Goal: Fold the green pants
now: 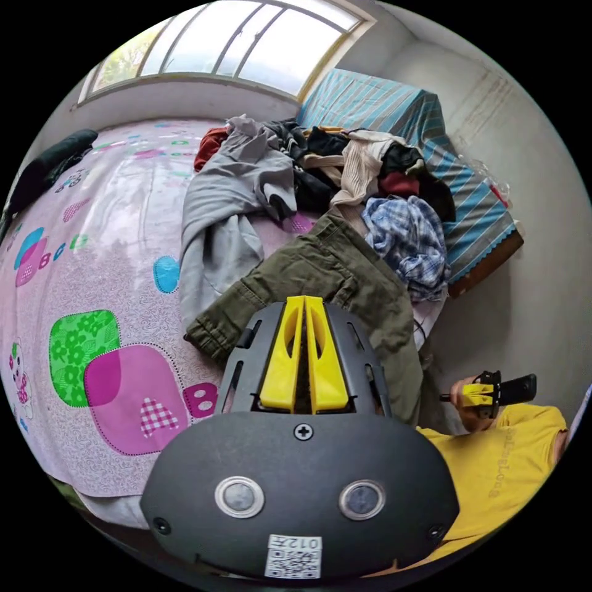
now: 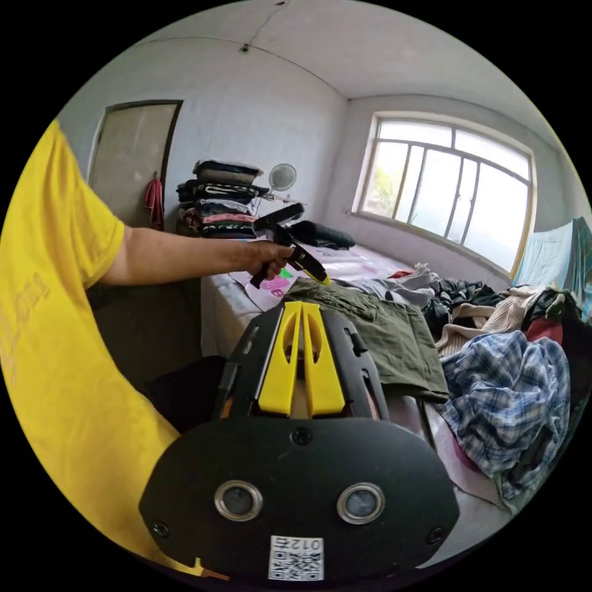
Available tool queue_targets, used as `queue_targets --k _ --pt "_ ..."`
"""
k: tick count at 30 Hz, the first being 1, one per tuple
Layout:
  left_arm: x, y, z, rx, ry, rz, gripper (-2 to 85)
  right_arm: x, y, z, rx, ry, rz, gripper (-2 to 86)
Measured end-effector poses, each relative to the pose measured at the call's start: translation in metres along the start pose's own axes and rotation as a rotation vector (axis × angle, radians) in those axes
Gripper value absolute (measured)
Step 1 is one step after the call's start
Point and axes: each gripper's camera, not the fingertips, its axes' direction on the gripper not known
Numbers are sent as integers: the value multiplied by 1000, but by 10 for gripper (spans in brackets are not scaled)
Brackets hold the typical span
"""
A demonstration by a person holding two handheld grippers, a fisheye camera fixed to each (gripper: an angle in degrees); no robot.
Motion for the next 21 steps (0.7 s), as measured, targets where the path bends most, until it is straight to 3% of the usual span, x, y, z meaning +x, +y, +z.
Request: queue_targets --k 7,11,18,21 --pt "-20 6 24 -21 38 -100 -2 56 19 104 -386 -151 173 7" --pt "-26 2 31 -38 36 -123 -2 68 46 93 -307 -104 216 8" --pt "-18 2 33 -9 58 -145 0 87 35 90 -358 -89 174 5" --pt "12 4 -1 143 -53 -107 2 107 23 68 -278 -63 169 2"
